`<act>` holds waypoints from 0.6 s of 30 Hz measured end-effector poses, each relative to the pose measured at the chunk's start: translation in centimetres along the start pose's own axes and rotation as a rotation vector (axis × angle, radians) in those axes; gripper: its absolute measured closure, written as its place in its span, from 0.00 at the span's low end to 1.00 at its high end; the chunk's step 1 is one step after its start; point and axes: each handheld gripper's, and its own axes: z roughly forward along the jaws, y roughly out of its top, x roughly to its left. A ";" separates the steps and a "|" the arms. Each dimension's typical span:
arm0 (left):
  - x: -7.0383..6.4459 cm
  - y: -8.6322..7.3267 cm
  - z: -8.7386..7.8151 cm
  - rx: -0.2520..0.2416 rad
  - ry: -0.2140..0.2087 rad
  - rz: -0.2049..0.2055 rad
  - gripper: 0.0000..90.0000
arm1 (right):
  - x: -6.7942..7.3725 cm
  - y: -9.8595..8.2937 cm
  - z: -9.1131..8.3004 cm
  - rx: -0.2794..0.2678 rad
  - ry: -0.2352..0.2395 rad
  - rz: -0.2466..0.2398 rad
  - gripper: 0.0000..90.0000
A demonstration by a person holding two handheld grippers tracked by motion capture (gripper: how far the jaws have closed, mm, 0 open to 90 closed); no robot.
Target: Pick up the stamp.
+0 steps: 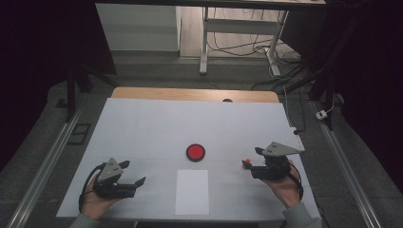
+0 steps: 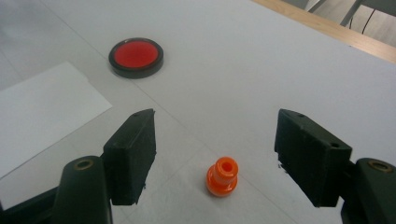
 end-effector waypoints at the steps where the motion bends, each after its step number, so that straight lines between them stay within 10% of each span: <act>1: 0.0 0.0 0.0 0.001 -0.001 0.000 0.18 | 0.0 0.0 0.4 0.004 0.003 -0.002 0.33; 18: 0.1 -0.1 0.2 0.011 -0.002 -0.004 0.18 | -0.7 -1.7 2.0 0.053 -0.013 0.020 0.35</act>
